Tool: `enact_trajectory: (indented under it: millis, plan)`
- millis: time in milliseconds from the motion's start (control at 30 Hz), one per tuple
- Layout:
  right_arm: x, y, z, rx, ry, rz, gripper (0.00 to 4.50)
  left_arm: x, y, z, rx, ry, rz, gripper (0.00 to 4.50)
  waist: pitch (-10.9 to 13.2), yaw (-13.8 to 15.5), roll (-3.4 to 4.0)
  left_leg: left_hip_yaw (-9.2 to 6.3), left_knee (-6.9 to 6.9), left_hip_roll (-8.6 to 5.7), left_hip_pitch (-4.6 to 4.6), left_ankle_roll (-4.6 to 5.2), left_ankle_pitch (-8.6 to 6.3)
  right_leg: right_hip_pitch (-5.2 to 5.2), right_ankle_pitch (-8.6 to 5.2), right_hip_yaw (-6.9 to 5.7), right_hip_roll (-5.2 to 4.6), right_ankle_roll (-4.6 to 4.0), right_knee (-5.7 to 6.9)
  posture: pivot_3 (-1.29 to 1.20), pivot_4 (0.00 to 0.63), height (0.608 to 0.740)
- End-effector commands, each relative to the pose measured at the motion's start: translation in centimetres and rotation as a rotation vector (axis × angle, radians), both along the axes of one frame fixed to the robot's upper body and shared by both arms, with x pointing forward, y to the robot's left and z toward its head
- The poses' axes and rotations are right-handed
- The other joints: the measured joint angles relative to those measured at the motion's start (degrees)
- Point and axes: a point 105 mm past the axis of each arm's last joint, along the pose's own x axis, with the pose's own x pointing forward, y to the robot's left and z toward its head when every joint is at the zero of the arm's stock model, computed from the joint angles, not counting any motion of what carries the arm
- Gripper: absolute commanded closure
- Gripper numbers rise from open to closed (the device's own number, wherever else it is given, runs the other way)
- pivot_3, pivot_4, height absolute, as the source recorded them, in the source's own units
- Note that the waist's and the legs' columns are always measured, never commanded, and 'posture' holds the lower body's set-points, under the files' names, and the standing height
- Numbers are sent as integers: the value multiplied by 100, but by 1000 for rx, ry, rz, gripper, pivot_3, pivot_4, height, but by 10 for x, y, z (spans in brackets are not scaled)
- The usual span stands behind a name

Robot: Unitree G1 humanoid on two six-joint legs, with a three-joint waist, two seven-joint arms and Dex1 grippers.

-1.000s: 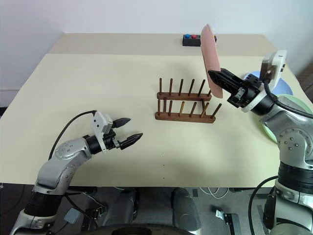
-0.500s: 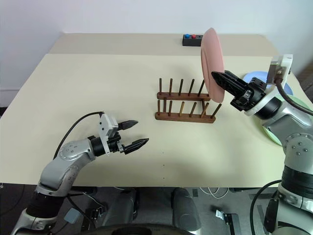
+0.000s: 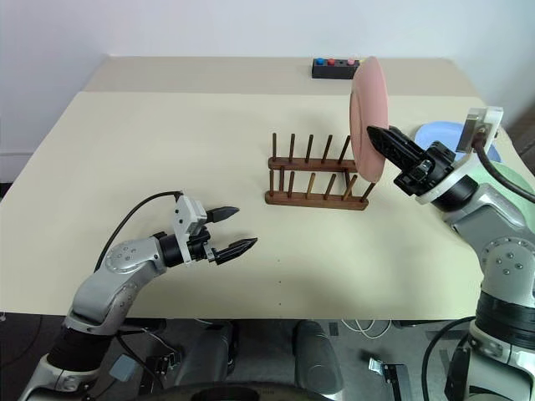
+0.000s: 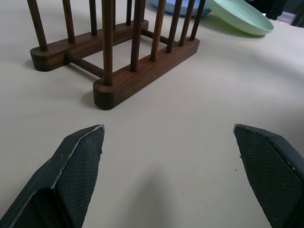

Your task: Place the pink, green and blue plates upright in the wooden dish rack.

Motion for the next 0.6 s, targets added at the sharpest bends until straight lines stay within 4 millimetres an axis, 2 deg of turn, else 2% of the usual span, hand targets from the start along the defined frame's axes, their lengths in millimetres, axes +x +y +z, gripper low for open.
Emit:
enact_trajectory:
  millis: [33, 167, 300, 433, 600]
  plan:
    - [-4, -4, 7, 29, -39, -11, 4500, 0, -1, 11, 1, -59, -9, 39, 0, -1, 0, 0, 0, 0, 0, 0, 0, 0, 0, 0, 0, 0, 0, 0, 150, 730]
    - [-2, -4, 3, 20, -32, -16, 4500, 1, 0, 10, 13, -63, -1, 39, 0, -1, 0, 0, 0, 0, -1, 0, 0, 0, 0, 0, 0, 0, 0, 0, 150, 730]
    - [0, -7, 2, 24, -34, -34, 3135, 1, 0, 11, 11, -64, -4, 0, 0, -1, 0, 0, 0, 0, -1, 0, 0, -1, 0, 0, 0, 0, -1, 0, 150, 730]
    - [5, -12, 4, 12, -57, -87, 1192, 1, -1, 10, 15, -63, -3, 0, 0, -2, 0, 0, 0, 0, -3, 0, 0, -3, 0, 0, 0, 0, 0, 0, 150, 730]
    - [10, -22, 16, 24, -124, -143, 1192, 0, -2, 9, 15, -62, -7, 0, 0, -8, 1, 1, 0, 0, -8, 0, 0, -10, 0, 1, 0, 0, 0, 0, 150, 730]
